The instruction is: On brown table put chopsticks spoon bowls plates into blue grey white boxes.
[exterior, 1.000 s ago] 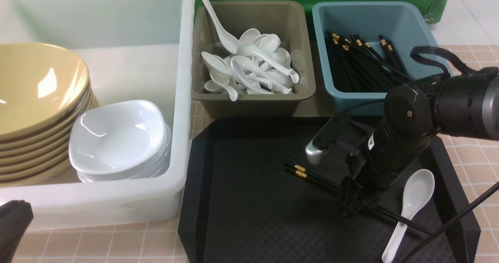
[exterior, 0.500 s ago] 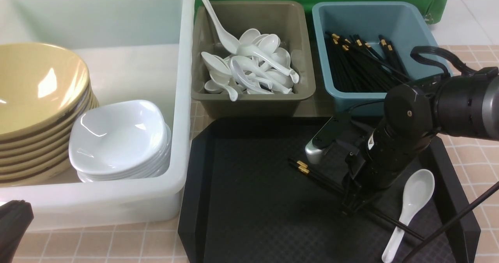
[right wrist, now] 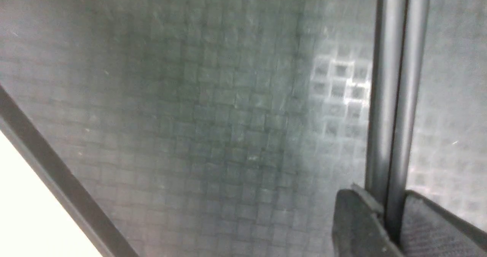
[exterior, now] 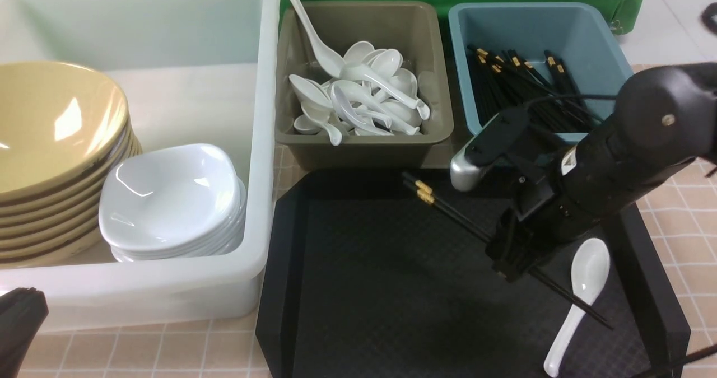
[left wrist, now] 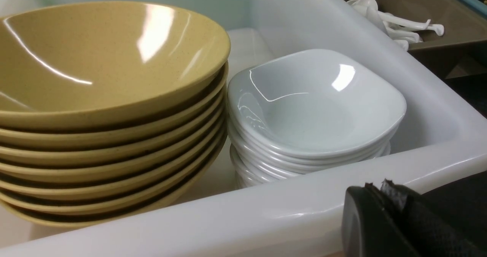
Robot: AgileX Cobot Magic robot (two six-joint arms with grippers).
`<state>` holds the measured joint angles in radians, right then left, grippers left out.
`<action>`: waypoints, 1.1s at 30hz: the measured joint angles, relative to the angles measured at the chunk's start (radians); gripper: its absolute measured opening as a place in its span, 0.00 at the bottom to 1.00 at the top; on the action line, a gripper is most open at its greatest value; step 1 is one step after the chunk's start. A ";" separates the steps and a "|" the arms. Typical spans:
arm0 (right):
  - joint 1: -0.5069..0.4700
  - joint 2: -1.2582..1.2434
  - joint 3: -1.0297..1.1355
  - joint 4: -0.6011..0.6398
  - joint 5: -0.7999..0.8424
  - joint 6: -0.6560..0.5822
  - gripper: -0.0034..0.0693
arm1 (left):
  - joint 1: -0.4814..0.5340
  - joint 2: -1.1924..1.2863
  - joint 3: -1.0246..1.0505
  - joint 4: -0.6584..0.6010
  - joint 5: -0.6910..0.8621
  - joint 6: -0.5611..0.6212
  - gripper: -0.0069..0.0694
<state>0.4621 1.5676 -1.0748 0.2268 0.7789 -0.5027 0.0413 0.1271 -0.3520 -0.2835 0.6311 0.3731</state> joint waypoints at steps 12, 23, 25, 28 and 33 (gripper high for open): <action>-0.107 0.016 -0.109 0.012 -0.902 -0.005 0.26 | 0.000 0.000 0.000 0.000 0.000 0.000 0.10; -0.249 0.326 -0.269 0.019 -0.838 0.216 0.41 | 0.000 0.000 0.000 0.000 0.000 0.000 0.10; -0.275 0.318 -0.288 0.019 -0.714 0.279 0.51 | 0.000 0.000 0.000 0.000 0.000 0.000 0.10; -0.294 0.265 -0.303 0.018 -0.460 0.346 0.58 | 0.000 0.000 0.000 0.000 0.000 0.000 0.10; -0.294 0.177 -0.268 0.010 -0.131 0.340 0.61 | 0.000 0.000 0.000 0.000 -0.002 0.000 0.10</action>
<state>0.1683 1.7445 -1.3427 0.2372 0.6480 -0.1628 0.0413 0.1271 -0.3520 -0.2835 0.6296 0.3731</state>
